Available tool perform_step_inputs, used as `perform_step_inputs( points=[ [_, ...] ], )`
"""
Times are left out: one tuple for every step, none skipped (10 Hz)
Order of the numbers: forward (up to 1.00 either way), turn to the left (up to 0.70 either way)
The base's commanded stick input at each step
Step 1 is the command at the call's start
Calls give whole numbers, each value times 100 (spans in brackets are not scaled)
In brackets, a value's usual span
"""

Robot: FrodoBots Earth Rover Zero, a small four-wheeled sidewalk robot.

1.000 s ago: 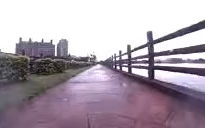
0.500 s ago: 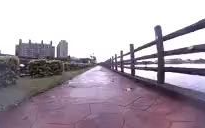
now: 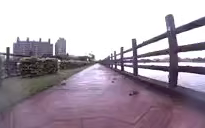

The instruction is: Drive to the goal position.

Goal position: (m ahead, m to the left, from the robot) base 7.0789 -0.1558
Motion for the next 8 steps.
perform_step_inputs(
  points=[
    [100,-1],
    [100,-1],
    [100,-1],
    [100,-1],
    [100,-1],
    [100,-1],
    [88,-1],
    [5,0]
  ],
)
